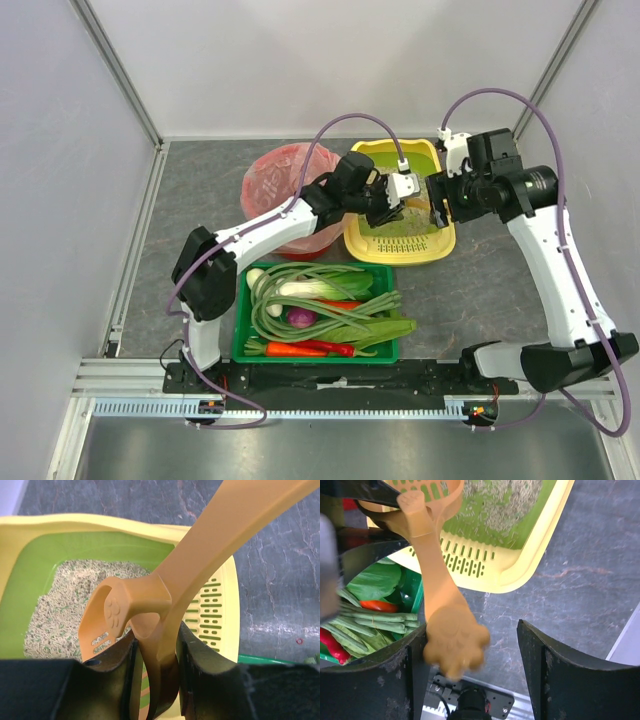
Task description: Clean the litter box
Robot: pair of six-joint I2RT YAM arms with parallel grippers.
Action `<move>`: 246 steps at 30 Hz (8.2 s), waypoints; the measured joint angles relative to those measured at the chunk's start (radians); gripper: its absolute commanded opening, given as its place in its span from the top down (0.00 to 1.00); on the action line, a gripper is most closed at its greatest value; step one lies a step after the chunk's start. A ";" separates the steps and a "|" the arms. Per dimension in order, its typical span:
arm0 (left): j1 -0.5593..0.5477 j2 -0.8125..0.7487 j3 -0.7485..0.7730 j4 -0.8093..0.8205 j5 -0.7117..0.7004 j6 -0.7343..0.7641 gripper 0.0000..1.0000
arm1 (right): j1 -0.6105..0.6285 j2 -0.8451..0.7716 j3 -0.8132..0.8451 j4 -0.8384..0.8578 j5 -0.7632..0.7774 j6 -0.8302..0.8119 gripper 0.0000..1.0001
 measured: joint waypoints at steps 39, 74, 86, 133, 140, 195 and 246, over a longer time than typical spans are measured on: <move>0.013 0.000 0.000 -0.133 0.006 -0.014 0.98 | -0.014 -0.033 -0.120 0.156 -0.241 -0.114 0.77; 0.045 -0.083 -0.011 0.089 -0.060 -0.349 0.01 | -0.014 -0.124 -0.194 0.362 0.008 -0.016 1.00; 0.130 -0.195 -0.064 0.117 0.054 -0.533 0.03 | -0.014 -0.082 -0.204 0.304 0.081 0.011 1.00; 0.622 -0.562 -0.301 -0.159 -0.135 -0.708 0.03 | 0.296 0.183 -0.472 0.494 0.515 0.204 1.00; 0.622 -0.563 -0.313 -0.151 -0.135 -0.726 0.03 | 0.299 0.116 -0.584 0.628 0.542 0.205 1.00; 0.624 -0.565 -0.369 -0.138 -0.124 -0.761 0.04 | 0.263 0.373 -0.229 0.488 0.444 0.132 1.00; 0.629 -0.501 -0.331 -0.129 -0.102 -0.770 0.05 | 0.253 0.087 -0.580 0.811 0.529 0.109 1.00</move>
